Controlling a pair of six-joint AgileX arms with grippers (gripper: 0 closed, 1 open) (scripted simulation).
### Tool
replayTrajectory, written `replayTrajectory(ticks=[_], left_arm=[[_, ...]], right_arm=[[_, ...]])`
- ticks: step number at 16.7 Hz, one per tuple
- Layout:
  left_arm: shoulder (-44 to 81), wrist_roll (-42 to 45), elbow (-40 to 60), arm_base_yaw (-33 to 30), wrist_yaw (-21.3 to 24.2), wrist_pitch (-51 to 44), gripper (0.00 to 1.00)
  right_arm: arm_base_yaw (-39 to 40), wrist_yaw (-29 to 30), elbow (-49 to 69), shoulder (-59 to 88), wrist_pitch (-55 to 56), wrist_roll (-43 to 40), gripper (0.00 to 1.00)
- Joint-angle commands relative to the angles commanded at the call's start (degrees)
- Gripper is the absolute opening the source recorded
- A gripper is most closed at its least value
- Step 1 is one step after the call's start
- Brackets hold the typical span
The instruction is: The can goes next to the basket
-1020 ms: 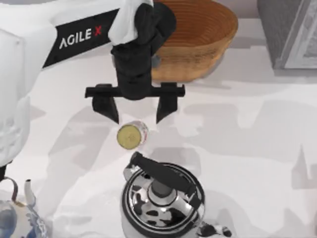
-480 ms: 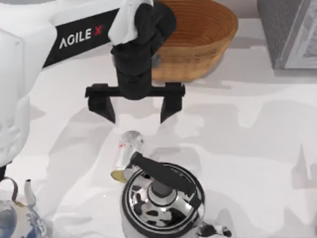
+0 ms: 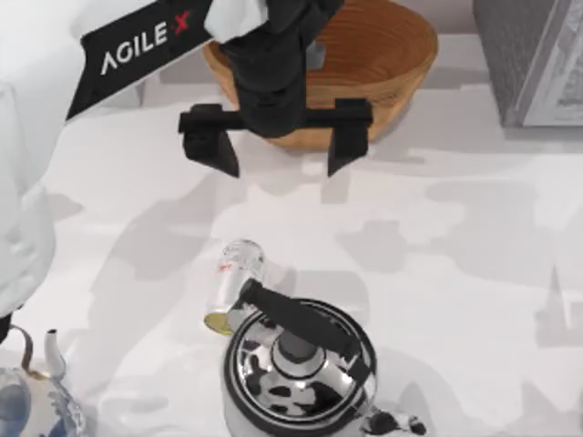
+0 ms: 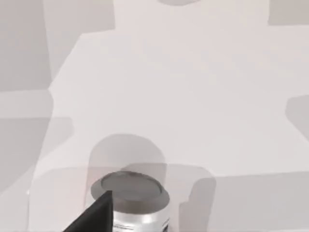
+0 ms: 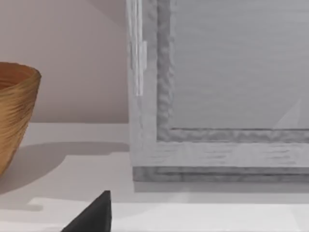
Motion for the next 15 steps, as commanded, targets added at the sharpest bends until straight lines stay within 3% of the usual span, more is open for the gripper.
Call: replayTrajectory(ticks=[7,15], left_arm=[[0.6,-0.1,-0.6,0.7,1.4,-7.0,1.00],[0.6,-0.1,-2.0,2.4,0.4,-6.0,1.00]], right_arm=[[0.0,0.0,0.0,0.0,0.0,0.0,1.00],[0.0,0.0,0.0,0.0,0.0,0.0,1.00]])
